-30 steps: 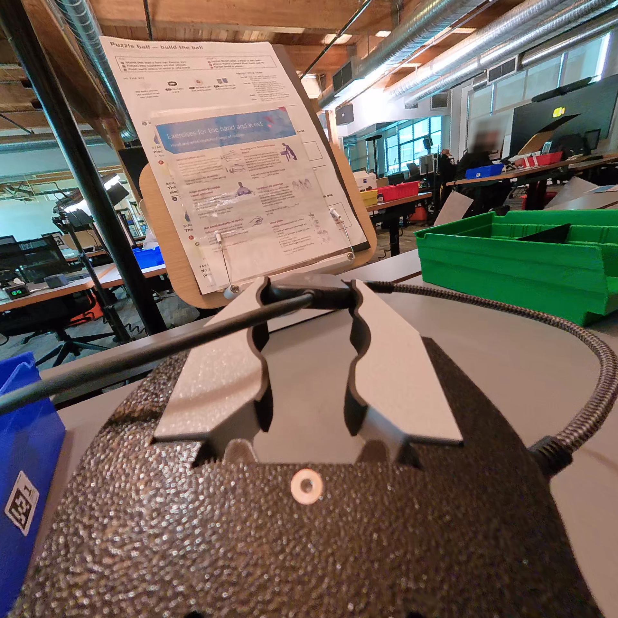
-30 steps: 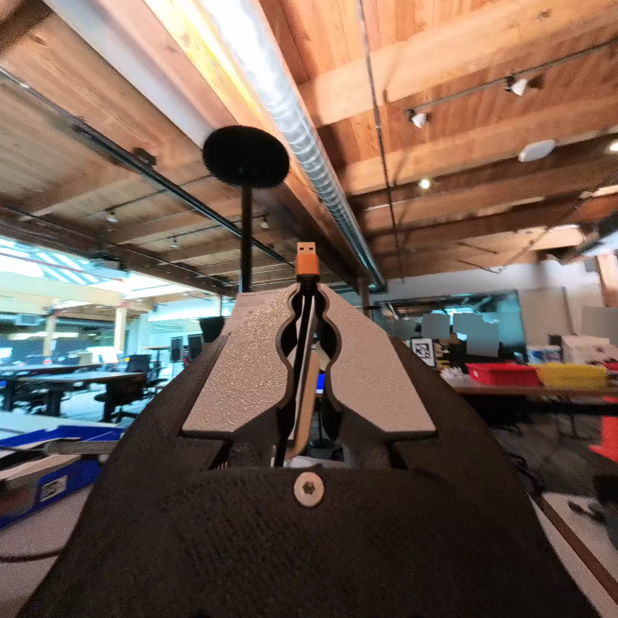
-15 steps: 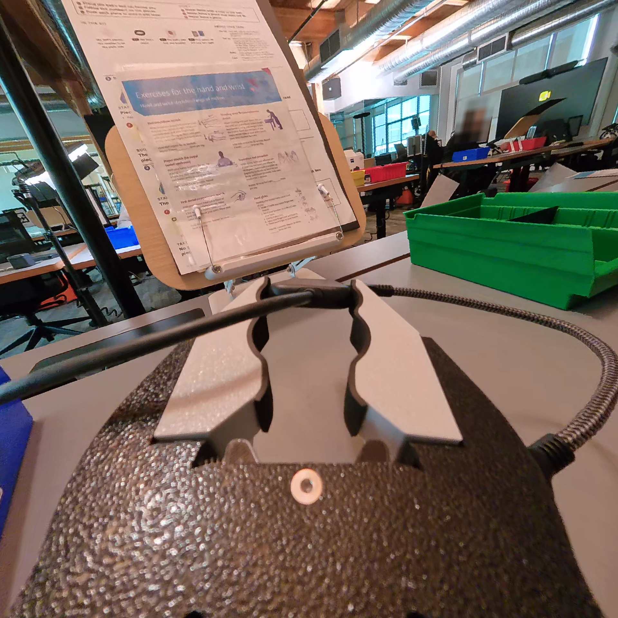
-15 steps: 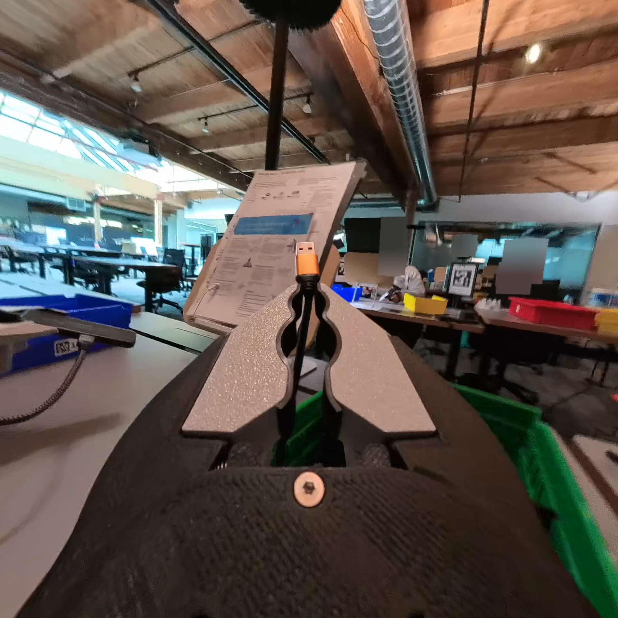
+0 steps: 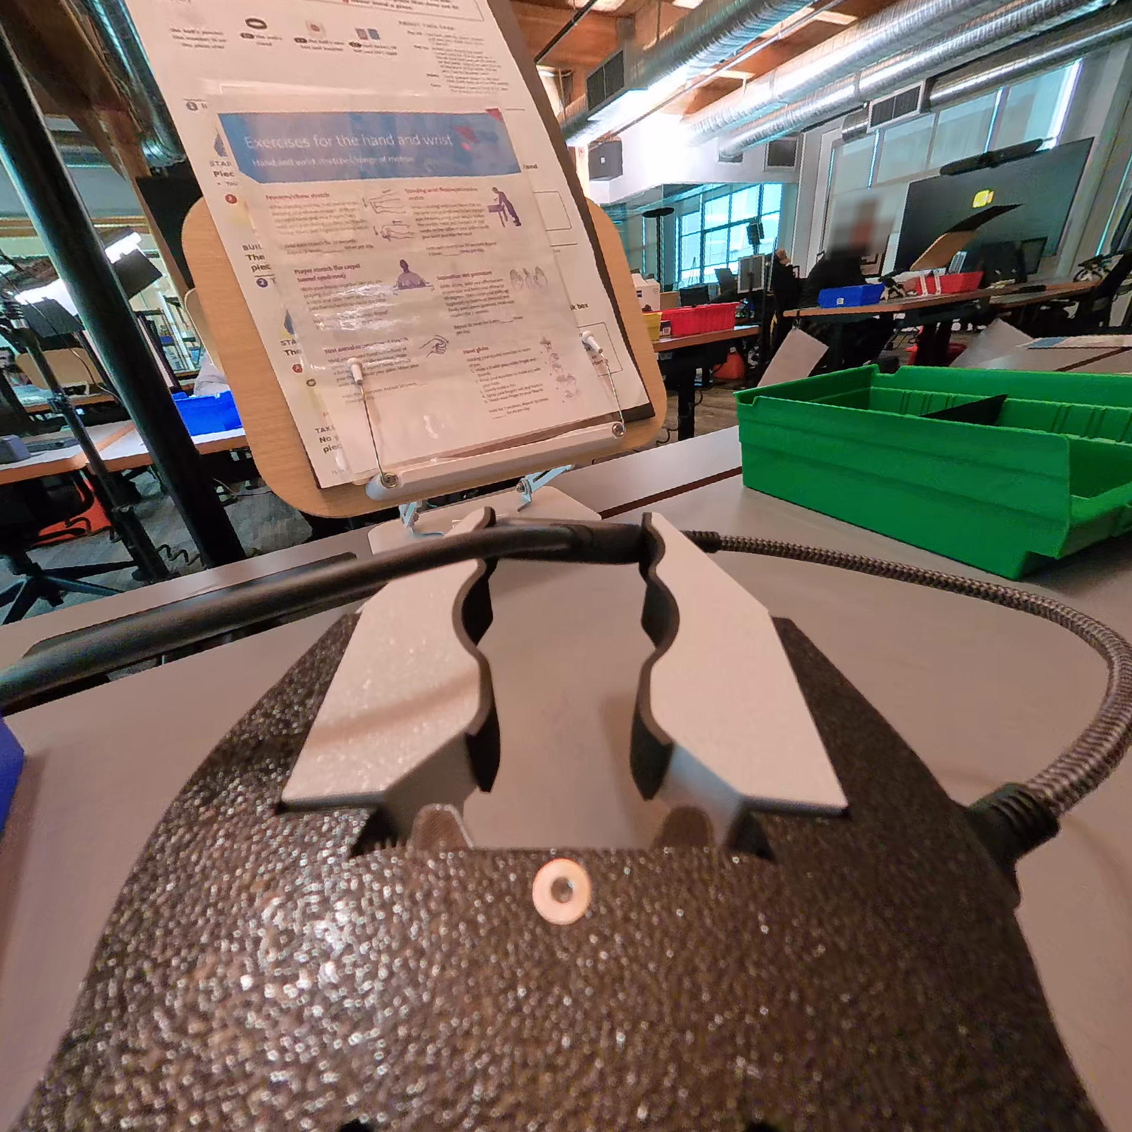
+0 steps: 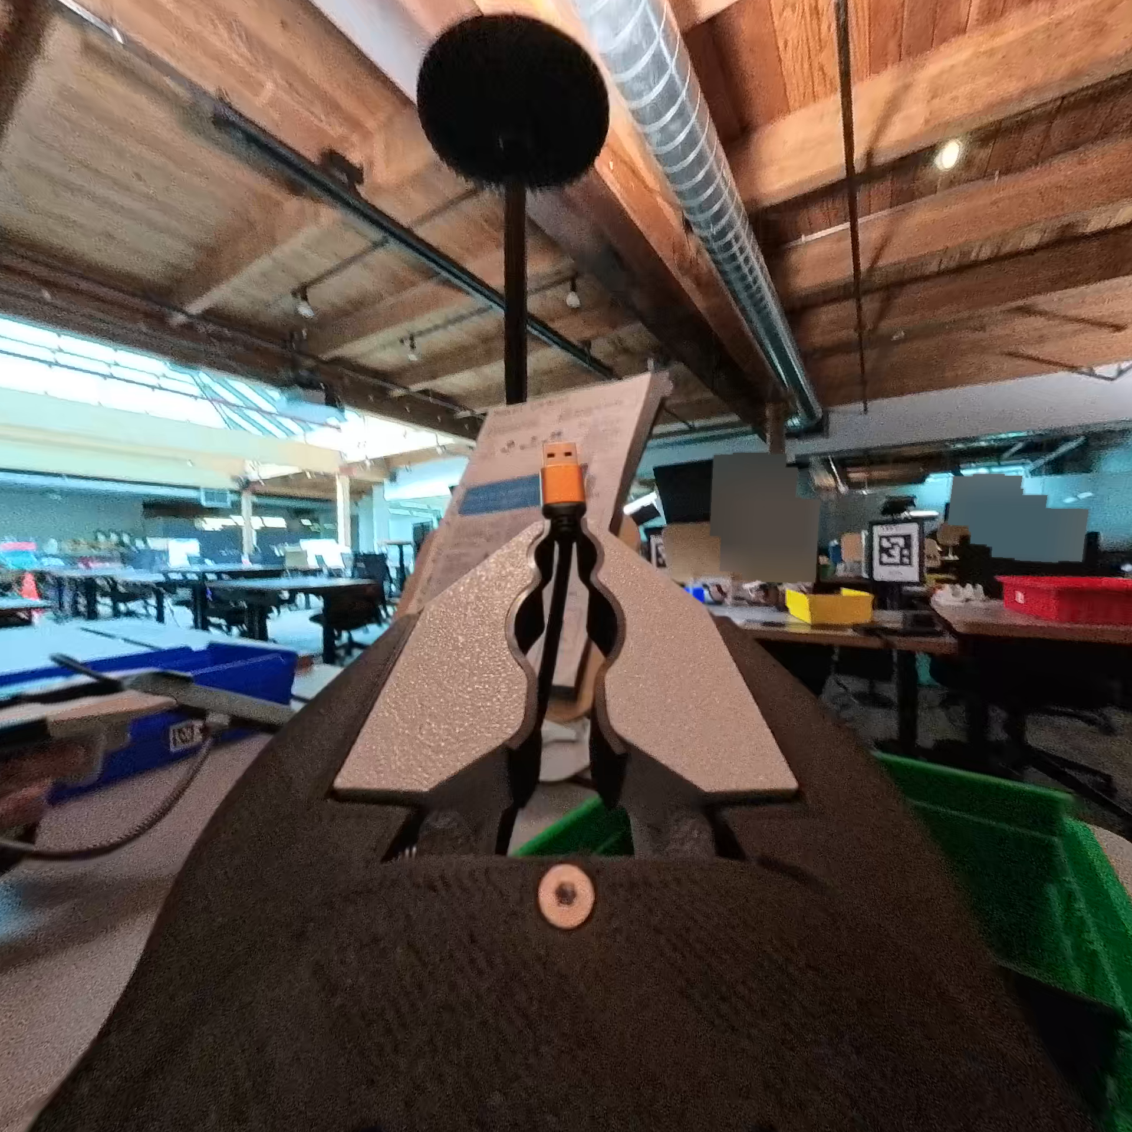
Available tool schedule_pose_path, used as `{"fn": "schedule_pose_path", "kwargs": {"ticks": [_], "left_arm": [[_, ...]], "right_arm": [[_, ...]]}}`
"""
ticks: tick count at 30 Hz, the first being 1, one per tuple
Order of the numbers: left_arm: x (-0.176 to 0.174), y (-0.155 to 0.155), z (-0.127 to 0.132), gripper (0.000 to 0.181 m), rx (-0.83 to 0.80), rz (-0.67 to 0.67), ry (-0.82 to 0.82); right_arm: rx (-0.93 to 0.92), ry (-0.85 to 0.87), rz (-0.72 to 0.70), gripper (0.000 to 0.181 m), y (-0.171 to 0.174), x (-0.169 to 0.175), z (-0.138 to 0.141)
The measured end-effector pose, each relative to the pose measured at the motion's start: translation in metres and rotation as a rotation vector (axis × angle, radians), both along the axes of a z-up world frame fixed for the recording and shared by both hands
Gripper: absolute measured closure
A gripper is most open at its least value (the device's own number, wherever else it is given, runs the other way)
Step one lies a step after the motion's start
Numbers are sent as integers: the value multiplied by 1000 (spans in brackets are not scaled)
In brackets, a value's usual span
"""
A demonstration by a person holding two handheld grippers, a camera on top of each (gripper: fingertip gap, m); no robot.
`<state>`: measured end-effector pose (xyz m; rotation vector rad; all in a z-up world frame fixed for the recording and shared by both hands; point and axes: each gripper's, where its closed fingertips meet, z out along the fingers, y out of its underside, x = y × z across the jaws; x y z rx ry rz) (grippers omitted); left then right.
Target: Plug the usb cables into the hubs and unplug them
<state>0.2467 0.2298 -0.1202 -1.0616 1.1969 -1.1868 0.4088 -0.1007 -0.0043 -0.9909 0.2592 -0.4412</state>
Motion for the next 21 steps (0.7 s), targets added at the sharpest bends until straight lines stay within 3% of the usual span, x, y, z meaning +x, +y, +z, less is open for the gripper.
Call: {"fn": "schedule_pose_path", "kwargs": {"ticks": [2, 6, 9, 12, 16, 18, 21], "left_arm": [[0, 0, 0, 137, -2, -1, 0], [0, -2, 0, 137, -1, -9, 1], [1, -3, -1, 136, 4, -14, 4], [1, -5, -2, 136, 3, -23, 9], [2, -6, -3, 136, 1, -31, 12], [2, -8, -4, 136, 2, -38, 14], [3, -9, -5, 136, 9, -42, 19]], "right_arm": [[135, -1, 85, 176, -16, -7, 10], [282, -2, 148, 177, -47, -10, 19], [411, -28, 171, 177, -70, -14, 41], [275, -59, 90, 177, -56, -6, 47], [211, -132, 132, 176, -35, -7, 58], [64, -102, 90, 177, -18, 11, 44], [-215, 0, -8, 176, 3, 35, -4]]}}
